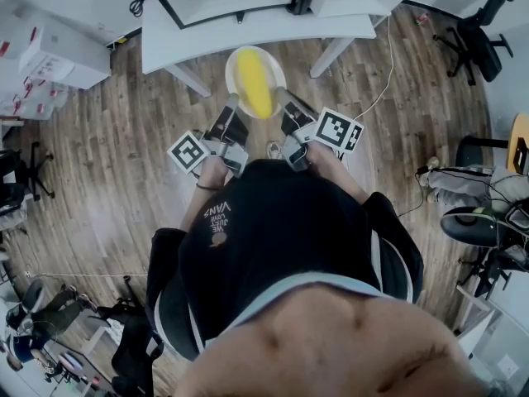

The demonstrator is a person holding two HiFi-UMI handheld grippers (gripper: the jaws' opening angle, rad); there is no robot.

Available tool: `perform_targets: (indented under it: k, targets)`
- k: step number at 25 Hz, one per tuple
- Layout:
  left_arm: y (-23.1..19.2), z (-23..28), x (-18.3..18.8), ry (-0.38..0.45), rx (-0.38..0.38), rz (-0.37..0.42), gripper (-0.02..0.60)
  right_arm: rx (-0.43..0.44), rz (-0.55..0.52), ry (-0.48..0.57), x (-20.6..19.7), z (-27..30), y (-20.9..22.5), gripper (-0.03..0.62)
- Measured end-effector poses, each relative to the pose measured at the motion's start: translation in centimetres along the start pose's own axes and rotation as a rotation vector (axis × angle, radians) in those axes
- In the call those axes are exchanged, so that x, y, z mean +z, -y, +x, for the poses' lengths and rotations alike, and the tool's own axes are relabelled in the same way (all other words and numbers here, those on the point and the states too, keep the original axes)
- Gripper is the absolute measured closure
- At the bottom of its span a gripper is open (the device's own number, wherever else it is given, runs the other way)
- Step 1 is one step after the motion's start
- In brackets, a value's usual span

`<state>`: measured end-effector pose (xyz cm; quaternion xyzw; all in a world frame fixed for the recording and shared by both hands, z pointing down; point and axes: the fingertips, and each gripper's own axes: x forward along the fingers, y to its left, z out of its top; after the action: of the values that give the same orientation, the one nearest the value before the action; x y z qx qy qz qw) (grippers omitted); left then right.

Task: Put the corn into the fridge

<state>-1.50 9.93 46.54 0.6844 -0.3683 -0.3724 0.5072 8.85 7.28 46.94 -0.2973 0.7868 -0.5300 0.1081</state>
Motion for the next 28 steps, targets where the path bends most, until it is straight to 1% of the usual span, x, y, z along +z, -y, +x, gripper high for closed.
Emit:
perform_targets:
  k: [6,19,23,28]
  targets:
    - [-0.5,1.9,0.4,0.024,0.009,0.007,0.545,0.013,-0.002,-0.026,1.9,1.1,0.8,0.566]
    - [-1.9,5.9,1.8,0.108,0.031,0.012,0.545,0.034,-0.002,-0.116,5.6,4.0,3.0,0.566]
    - [-2.3,6.4,2.2,0.122,0.041,0.011,0.545,0.050,-0.003,-0.130,6.2,4.8,3.2,0.566]
    - [-2.8,6.7,2.7,0.125,0.046,0.009,0.545,0.049,-0.002,-0.142,6.3,5.5,3.4,0.566]
